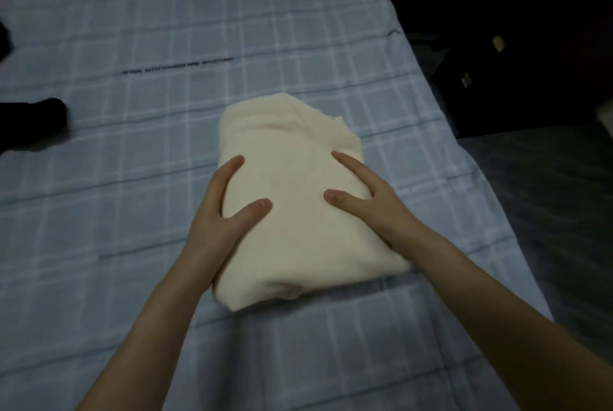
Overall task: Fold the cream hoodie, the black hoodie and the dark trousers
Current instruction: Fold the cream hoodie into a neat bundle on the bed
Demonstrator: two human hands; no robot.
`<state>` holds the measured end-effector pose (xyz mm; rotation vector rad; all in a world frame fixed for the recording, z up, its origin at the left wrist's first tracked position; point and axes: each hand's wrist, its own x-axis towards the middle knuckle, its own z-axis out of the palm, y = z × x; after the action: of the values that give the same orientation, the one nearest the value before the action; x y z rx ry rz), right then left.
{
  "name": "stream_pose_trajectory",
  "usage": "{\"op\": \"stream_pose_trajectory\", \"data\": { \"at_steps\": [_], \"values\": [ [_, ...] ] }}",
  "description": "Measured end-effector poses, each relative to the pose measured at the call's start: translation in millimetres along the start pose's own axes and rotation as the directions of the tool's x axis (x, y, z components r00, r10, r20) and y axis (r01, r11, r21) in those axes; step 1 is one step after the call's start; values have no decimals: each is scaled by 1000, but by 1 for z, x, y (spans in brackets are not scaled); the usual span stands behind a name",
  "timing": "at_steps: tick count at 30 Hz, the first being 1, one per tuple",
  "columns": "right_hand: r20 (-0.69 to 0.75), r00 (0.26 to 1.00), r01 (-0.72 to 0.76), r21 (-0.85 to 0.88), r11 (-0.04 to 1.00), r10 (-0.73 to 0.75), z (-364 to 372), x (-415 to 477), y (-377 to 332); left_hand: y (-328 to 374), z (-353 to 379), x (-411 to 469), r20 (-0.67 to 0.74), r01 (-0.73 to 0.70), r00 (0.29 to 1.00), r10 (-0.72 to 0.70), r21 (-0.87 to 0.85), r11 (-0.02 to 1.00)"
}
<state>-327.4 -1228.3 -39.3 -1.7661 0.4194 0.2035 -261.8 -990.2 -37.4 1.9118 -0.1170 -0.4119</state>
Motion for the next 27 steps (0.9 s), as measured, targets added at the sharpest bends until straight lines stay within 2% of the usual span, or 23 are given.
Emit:
{"op": "stream_pose_trajectory", "data": {
  "at_steps": [4,7,12,17,19,20,21,22,23,24,27],
  "values": [
    [-143,987,78,-8,997,-79,-66,-18,-11,42,47,12,48,-83,995,87,-78,993],
    [-200,976,66,-99,993,-85,-131,-12,-13,71,105,33,92,-124,986,136,-121,985],
    [-213,977,-39,-138,990,9,-191,13,27,66,189,59,86,-52,995,60,-87,995],
    [-173,985,-37,-165,986,8,-189,27,74,38,205,68,90,-2,996,-5,75,997],
    [-259,966,-129,-390,912,26,-189,24,78,40,204,63,57,-37,998,25,210,977],
    [-329,944,-156,-553,818,-42,-187,21,74,45,204,59,58,-98,995,83,318,943],
    [-358,917,-127,-684,719,-179,-183,18,69,50,206,56,84,-179,984,158,429,886],
    [-325,891,-48,-762,646,-317,-178,16,64,55,210,53,121,-242,970,210,512,824],
    [-261,879,34,-799,601,-398,-172,16,60,60,216,50,143,-266,964,224,561,784],
    [-197,889,85,-816,572,-413,-166,16,59,62,222,49,143,-257,966,214,597,760],
    [-96,946,105,-811,575,-309,-157,21,81,52,231,50,129,-246,967,218,684,687]
  ]
}}
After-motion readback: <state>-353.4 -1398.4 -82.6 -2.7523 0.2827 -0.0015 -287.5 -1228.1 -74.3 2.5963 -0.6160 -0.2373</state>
